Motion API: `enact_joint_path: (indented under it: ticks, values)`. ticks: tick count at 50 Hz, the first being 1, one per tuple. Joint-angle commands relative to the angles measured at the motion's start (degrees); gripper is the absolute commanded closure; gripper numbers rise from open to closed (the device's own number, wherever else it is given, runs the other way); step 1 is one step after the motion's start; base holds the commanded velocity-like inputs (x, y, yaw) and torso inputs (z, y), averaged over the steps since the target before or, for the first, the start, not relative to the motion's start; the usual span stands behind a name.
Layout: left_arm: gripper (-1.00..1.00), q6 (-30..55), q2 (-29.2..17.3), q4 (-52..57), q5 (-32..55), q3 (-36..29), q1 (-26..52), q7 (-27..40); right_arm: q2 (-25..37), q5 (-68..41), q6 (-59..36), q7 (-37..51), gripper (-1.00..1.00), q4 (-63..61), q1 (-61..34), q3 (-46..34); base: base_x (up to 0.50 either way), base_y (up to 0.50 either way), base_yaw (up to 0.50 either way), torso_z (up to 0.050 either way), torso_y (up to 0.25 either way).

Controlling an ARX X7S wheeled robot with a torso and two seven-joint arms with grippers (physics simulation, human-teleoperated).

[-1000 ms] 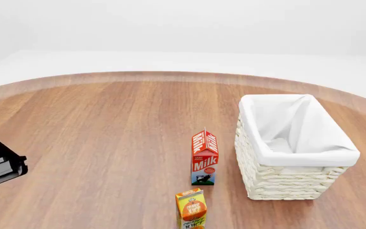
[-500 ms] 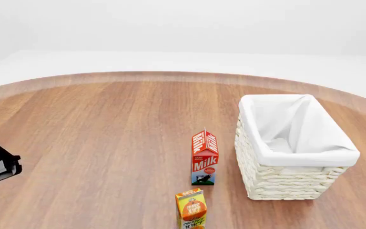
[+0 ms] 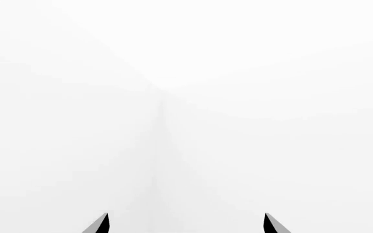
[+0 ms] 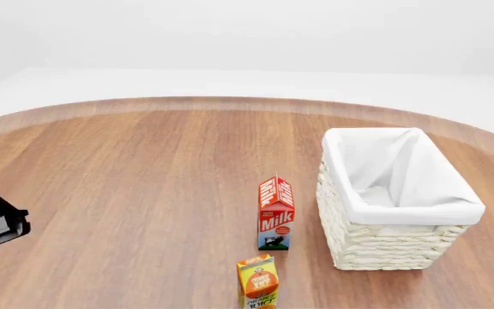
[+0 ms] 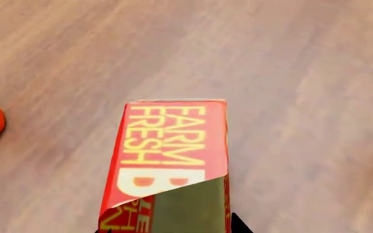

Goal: Pick up the cream cheese box and the butter, and put them in the basket.

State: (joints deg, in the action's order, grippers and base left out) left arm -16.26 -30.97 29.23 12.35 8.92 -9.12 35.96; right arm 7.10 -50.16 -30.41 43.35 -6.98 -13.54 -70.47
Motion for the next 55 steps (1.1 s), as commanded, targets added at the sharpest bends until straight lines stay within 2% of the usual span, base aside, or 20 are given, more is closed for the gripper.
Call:
enact_joint_path:
  ticks: [1, 5, 9, 18, 29, 35, 41, 48, 51, 55]
  values:
    - [-1.00, -0.3, 1.1, 0.0, -0.1, 2.0, -0.1, -1.4, 0.6, 5.4, 2.5, -0.4, 1.00, -3.5, -1.1, 0.8, 0.00, 0.00, 0.00, 0.000, 0.000]
    - [-1.00, -0.3, 1.1, 0.0, 0.0, 2.2, -0.2, -1.3, 2.3, 9.8, 4.0, 2.4, 1.00, -9.6, -3.0, 0.5, 0.00, 0.00, 0.00, 0.000, 0.000]
    - [-1.00, -0.3, 1.0, 0.1, 0.0, 2.4, -0.3, -1.3, 3.5, 9.8, 3.4, 4.7, 1.00, -15.8, -4.6, 1.8, 0.00, 0.00, 0.00, 0.000, 0.000]
    - [-1.00, 0.4, 0.8, 1.3, 0.1, 2.8, -0.5, -1.0, 6.6, 2.0, -3.2, 12.9, 1.00, -32.2, -9.5, 7.6, 0.00, 0.00, 0.00, 0.000, 0.000]
    - [-1.00, 0.8, 0.7, 1.8, 0.1, 3.1, -0.6, -0.8, 7.1, -3.0, -5.4, 17.0, 1.00, -36.6, -11.8, 11.1, 0.00, 0.00, 0.00, 0.000, 0.000]
    - [-1.00, 0.7, 0.7, 1.9, 0.2, 3.4, -0.8, -0.8, 8.7, -7.9, -7.2, 21.2, 1.00, -42.0, -16.3, 15.8, 0.00, 0.00, 0.00, 0.000, 0.000]
    - [-1.00, 1.0, 0.7, 2.3, 0.0, 3.4, -0.8, -0.7, 12.4, -16.1, -8.1, 26.2, 1.00, -47.8, -20.5, 21.0, 0.00, 0.00, 0.00, 0.000, 0.000]
    - [-1.00, 1.4, 0.7, 2.5, -0.2, 3.0, -0.6, -0.6, 16.8, -22.7, -9.2, 31.1, 1.00, -51.0, -24.7, 24.1, 0.00, 0.00, 0.00, 0.000, 0.001]
    - [-1.00, 1.5, 0.7, 2.6, -0.3, 3.0, -0.6, -0.6, 16.8, -22.9, -9.2, 31.3, 1.00, -51.0, -24.9, 24.0, 0.00, 0.00, 0.00, 0.000, 0.000]
    - [-1.00, 1.6, 0.6, 2.5, -0.3, 2.8, -0.5, -0.7, 22.4, -29.9, -7.8, 35.6, 1.00, -52.8, -31.5, 28.8, 0.00, 0.00, 0.00, 0.000, 0.000]
